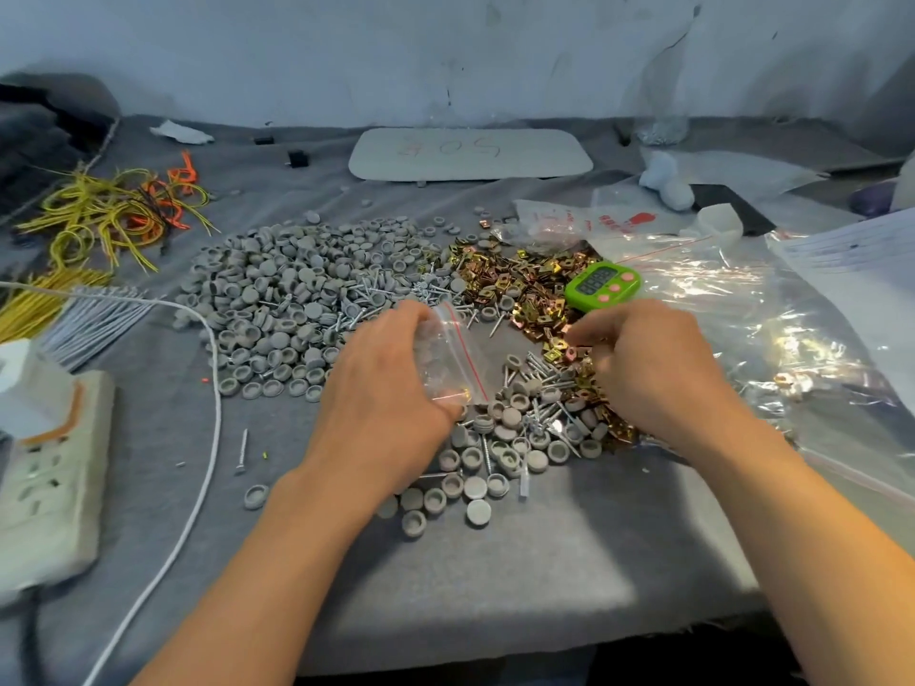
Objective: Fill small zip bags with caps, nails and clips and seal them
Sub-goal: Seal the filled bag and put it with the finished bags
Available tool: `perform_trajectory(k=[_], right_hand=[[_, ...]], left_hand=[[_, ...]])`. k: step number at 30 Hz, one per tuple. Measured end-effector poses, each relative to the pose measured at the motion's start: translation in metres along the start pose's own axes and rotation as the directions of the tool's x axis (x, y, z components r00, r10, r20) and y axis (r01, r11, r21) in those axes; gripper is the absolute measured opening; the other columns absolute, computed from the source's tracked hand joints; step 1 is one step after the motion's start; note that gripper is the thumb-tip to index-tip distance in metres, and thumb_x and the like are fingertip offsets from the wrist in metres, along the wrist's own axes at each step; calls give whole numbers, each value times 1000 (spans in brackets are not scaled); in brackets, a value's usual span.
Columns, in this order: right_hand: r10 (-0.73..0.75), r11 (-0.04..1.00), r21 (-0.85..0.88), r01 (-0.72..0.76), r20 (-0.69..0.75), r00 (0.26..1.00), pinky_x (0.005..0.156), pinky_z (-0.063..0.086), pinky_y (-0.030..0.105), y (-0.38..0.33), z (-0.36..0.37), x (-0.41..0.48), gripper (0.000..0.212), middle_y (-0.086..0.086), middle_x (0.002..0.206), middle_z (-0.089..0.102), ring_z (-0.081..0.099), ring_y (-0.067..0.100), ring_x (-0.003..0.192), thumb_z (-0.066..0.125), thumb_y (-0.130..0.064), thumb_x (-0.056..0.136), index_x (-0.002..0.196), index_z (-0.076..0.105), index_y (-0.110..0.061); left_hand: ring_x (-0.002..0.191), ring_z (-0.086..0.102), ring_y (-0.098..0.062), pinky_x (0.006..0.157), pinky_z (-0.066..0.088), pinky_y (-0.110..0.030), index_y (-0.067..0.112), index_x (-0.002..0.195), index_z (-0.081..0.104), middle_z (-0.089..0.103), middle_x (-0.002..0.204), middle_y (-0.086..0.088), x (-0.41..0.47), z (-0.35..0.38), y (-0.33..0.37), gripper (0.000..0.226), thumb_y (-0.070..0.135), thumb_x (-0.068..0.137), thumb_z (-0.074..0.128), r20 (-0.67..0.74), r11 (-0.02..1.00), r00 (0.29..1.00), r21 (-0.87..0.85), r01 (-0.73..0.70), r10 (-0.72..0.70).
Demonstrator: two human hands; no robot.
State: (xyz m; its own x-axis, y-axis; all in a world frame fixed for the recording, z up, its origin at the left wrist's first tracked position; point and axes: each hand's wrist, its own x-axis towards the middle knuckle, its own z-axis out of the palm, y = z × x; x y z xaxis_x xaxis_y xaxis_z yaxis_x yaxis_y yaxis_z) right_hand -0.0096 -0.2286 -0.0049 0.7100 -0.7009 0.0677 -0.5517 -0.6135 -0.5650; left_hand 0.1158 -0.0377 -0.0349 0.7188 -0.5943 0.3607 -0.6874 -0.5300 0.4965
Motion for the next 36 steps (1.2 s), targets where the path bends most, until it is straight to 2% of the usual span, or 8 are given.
perform_trajectory(k=[3, 8, 12, 18, 21, 26, 32, 36], right_hand=[[-21, 967, -246, 65, 177, 984, 97, 49, 32, -2, 7, 9, 60, 4, 140, 65, 61, 29, 120, 53, 3, 92, 131, 68, -39], [-32, 969, -238, 61, 124, 992, 60, 38, 23, 6, 8, 12, 31, 1, 102, 70, 59, 21, 85, 67, -8, 91, 99, 72, -38], [-61, 978, -196, 67, 35, 998, 62, 42, 26, 3, 14, 12, 20, -4, 81, 65, 58, 18, 76, 74, -16, 91, 85, 71, -35], [-70, 997, -20, 69, -77, 995, 79, 46, 23, -1, 6, 9, 29, -21, 71, 67, 61, -1, 73, 82, -11, 82, 71, 74, -37], [-60, 998, 25, 62, -91, 994, 83, 53, 25, -1, 3, 8, 25, -14, 78, 74, 71, 13, 95, 80, -11, 82, 70, 78, -33], [4, 947, 320, 31, -109, 994, 65, 55, 31, -2, 7, -1, 22, -2, 71, 76, 74, 14, 67, 69, -6, 91, 79, 71, -24], [-111, 754, 644, 132, -74, 991, 54, 50, 27, -28, 5, -15, 13, 8, 69, 76, 69, 19, 56, 77, -2, 81, 78, 77, -14], [-198, 702, 684, 198, -79, 977, 51, 52, 24, -46, 11, -19, 17, 7, 64, 74, 66, 17, 50, 82, 3, 75, 72, 79, -14]], left_hand=[[88, 50, -3, 73, 49, -31, 42, 113, 39, 46, 98, 22, -1, -3, -3, 71, 38, 65, 91, 24, 1000, 999, -13, -21, 21], [90, 52, -8, 79, 52, -35, 40, 121, 40, 47, 100, 21, 1, -8, -2, 72, 37, 69, 89, 57, 997, 995, -33, -77, 78], [84, 47, 3, 71, 42, -25, 40, 120, 41, 42, 94, 26, 4, -12, -9, 69, 31, 70, 88, 45, 998, 997, 3, -70, 70], [86, 46, -8, 65, 31, -19, 36, 122, 46, 41, 92, 23, 2, -13, -9, 65, 31, 72, 86, 34, 999, 999, 36, -39, 38], [85, 45, -7, 66, 33, -22, 37, 119, 46, 44, 92, 21, 3, -13, -4, 60, 30, 74, 84, 12, 999, 999, 31, -39, 39], [85, 47, 6, 65, 29, -12, 41, 110, 44, 47, 92, 25, -2, -12, -1, 56, 30, 75, 86, -6, 1000, 1000, 8, -19, 19], [86, 51, -7, 67, 36, -22, 37, 117, 49, 52, 97, 18, -7, -7, 8, 59, 27, 74, 88, -2, 998, 998, 16, -63, 63], [89, 50, -11, 68, 33, -26, 36, 117, 50, 52, 99, 17, -6, -5, 8, 55, 34, 75, 85, -38, 997, 997, 33, -65, 66]])
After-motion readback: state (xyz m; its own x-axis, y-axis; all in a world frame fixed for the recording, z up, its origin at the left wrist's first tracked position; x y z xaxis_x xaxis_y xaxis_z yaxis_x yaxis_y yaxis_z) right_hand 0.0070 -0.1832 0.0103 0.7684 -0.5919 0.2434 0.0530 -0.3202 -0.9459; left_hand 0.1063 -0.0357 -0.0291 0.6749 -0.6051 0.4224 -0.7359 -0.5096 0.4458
